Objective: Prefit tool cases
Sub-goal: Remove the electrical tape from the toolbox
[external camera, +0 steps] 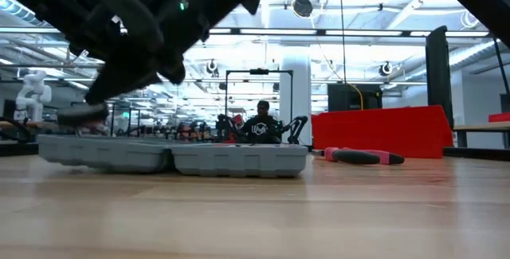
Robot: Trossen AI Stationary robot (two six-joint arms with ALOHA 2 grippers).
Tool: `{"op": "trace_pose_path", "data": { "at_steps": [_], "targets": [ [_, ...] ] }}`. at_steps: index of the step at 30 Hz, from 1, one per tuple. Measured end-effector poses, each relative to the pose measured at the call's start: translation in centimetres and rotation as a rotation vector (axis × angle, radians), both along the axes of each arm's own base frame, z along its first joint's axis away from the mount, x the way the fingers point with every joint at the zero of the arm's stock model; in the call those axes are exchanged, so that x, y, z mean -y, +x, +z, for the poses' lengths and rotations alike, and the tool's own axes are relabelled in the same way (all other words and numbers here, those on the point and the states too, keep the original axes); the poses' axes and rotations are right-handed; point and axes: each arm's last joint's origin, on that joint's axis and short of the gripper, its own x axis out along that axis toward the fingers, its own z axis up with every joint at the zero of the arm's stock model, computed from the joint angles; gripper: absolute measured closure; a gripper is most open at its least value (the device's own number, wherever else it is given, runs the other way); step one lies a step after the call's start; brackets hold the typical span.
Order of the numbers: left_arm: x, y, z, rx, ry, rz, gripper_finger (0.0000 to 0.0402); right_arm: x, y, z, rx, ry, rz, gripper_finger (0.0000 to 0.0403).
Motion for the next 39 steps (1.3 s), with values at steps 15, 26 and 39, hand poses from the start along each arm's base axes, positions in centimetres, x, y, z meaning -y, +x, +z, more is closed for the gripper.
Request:
{"op": "trace_pose_path", "data": {
  "at_steps": [15,26,39],
  "targets": [
    [0.7,-0.1,0.1,0.018,0.013,-0.029,0.0333,6.1,-1.8,0.6,-0.212,-0.145,-0.186,0.0403],
    [1.5,-0.4,0.0,0.026,0.001,-0.064,0.0333,14.8,-2.8,2.0,-0.19,-0.025,-0.204,0.0403],
    [2.0,-0.8,-0.2,0.036,-0.042,-0.058,0.0333,8.8,-1.4,0.3,-0.1,-0.155,-0.05,0.0393]
  ]
}}
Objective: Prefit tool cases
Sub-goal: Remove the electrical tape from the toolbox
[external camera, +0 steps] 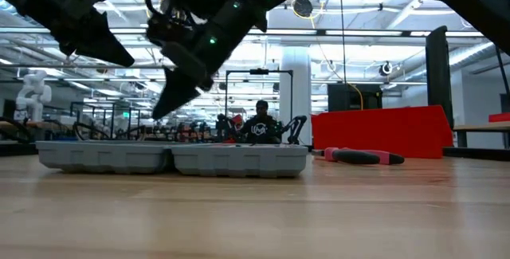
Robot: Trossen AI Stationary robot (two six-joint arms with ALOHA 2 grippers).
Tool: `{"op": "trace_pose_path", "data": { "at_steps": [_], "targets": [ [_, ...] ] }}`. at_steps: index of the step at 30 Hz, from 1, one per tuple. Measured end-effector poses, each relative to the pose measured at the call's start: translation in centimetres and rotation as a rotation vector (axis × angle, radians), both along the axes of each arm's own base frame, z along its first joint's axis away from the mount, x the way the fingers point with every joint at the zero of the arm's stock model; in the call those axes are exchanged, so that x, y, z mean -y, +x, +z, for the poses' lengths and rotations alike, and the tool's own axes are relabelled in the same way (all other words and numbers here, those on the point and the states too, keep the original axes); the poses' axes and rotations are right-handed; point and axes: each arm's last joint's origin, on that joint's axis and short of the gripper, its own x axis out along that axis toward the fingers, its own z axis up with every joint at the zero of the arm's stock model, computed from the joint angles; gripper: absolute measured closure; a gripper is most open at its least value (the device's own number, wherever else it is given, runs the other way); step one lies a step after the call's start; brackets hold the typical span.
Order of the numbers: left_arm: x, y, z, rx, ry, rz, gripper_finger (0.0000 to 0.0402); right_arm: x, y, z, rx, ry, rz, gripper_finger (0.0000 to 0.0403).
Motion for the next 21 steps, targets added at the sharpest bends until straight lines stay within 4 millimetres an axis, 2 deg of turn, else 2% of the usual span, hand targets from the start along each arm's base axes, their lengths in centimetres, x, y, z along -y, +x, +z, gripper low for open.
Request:
{"op": "trace_pose_path", "data": {
  "at_steps": [3,11,15,21],
  "targets": [
    [0.0,0.0,0.0,0.007,0.0,0.003,0.0333,0.3,0.2,-0.2,0.013,0.013,-0.03,0.0369],
    [-0.1,0.0,0.1,0.016,0.024,0.024,0.0333,0.9,1.0,-3.0,0.014,0.054,-0.06,0.03],
    [-0.1,0.0,0.0,0.01,0.031,0.027,0.0333,1.0,0.9,-3.4,-0.007,0.091,-0.044,0.029],
    [-0.1,-0.1,0.0,0.007,0.032,0.027,0.0333,1.0,0.3,-3.6,-0.082,0.043,0.03,0.0289]
  ]
}}
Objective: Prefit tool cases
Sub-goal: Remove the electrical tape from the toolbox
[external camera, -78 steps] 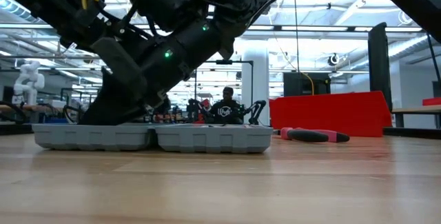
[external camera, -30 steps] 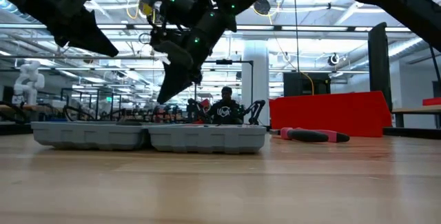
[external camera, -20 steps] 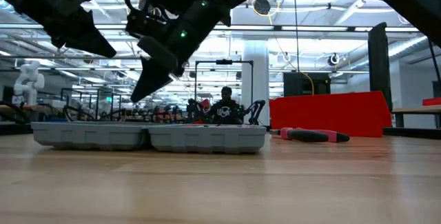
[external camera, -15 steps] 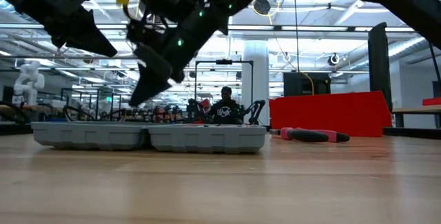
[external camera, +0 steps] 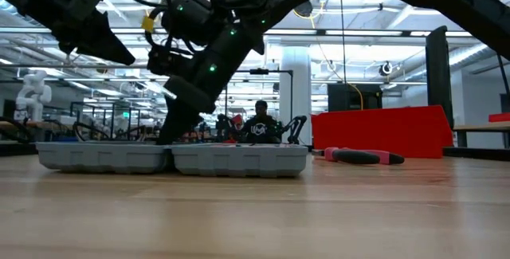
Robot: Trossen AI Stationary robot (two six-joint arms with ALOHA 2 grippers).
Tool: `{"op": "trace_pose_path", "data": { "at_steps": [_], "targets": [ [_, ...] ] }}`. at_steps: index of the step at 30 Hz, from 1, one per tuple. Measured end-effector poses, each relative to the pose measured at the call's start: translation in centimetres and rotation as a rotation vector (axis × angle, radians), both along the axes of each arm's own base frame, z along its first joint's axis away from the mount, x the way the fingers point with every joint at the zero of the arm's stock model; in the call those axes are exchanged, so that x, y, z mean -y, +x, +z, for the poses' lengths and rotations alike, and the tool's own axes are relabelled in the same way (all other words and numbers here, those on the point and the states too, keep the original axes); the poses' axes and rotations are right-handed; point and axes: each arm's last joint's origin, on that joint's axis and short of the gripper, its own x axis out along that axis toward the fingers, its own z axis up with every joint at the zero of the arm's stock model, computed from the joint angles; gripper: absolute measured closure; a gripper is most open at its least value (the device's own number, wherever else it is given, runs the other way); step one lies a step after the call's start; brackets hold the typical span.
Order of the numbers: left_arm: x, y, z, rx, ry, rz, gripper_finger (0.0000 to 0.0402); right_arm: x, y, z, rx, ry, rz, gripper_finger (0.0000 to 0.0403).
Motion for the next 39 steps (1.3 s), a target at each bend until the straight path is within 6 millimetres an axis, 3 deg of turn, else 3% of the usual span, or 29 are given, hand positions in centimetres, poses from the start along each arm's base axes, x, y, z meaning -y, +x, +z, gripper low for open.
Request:
{"op": "trace_pose_path", "data": {
  "at_steps": [7,14,19,31,39],
  "targets": [
    [0.0,0.0,0.0,0.001,-0.001,0.0,0.0333,0.0,-0.2,-0.1,-0.023,-0.03,0.034,0.0293],
    [0.0,0.0,0.0,0.004,-0.001,0.001,0.0333,0.3,0.1,-2.1,-0.049,-0.049,0.074,0.039],
    [0.0,0.0,0.0,0.002,0.001,0.001,0.0333,0.1,0.1,-3.4,-0.083,-0.047,0.076,0.0402],
    [0.0,0.0,-0.1,0.002,0.002,0.002,0.0333,-1.4,-0.7,3.8,0.046,-0.145,0.07,0.0403],
    [0.0,0.0,-0.1,0.005,0.0,0.002,0.0333,-1.1,-0.7,3.3,0.03,-0.161,0.098,0.0401]
  ]
}}
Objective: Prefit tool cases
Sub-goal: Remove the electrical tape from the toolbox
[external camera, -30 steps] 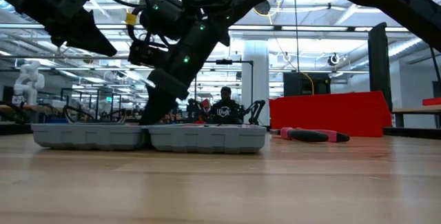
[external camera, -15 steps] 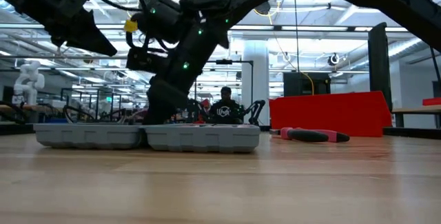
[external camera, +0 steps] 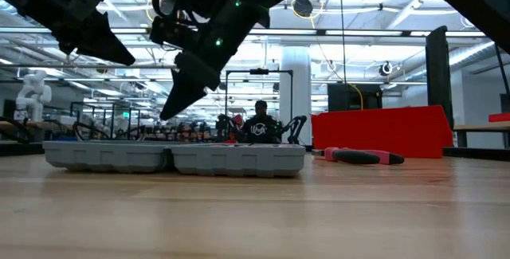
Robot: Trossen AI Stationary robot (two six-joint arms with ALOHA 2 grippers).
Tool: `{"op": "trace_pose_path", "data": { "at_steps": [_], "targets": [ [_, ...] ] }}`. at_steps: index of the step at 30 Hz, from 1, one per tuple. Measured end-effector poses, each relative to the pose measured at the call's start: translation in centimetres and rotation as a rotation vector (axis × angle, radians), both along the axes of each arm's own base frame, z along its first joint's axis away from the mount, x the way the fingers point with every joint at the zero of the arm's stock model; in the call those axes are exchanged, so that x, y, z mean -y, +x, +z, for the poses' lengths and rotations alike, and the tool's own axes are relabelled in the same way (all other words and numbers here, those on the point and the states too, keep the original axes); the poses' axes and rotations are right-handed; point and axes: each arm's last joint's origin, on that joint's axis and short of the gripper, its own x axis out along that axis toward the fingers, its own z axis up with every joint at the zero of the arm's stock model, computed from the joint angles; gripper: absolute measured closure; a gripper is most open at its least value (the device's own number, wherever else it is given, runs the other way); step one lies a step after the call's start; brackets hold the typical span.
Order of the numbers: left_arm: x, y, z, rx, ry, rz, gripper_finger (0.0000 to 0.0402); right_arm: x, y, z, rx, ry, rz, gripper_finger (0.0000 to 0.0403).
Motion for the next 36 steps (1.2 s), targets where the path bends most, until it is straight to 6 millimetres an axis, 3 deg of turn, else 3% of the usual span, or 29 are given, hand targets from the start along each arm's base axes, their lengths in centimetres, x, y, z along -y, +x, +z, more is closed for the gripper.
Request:
{"op": "trace_pose_path", "data": {
  "at_steps": [10,15,31,36],
  "targets": [
    [0.0,0.0,0.0,0.0,0.0,0.0,0.0333,1.6,0.1,-1.0,-0.015,0.02,-0.046,0.0307],
    [0.0,0.0,0.0,0.0,0.001,0.0,0.0333,1.5,0.3,-1.9,-0.031,0.052,-0.023,0.0284],
    [0.0,0.0,0.0,0.0,0.0,0.0,0.0333,1.6,0.8,-4.0,-0.044,0.043,0.009,0.0287],
    [0.0,0.0,0.0,0.0,0.0,0.0,0.0333,2.4,0.8,-4.8,-0.057,0.068,0.006,0.0334]
  ]
}}
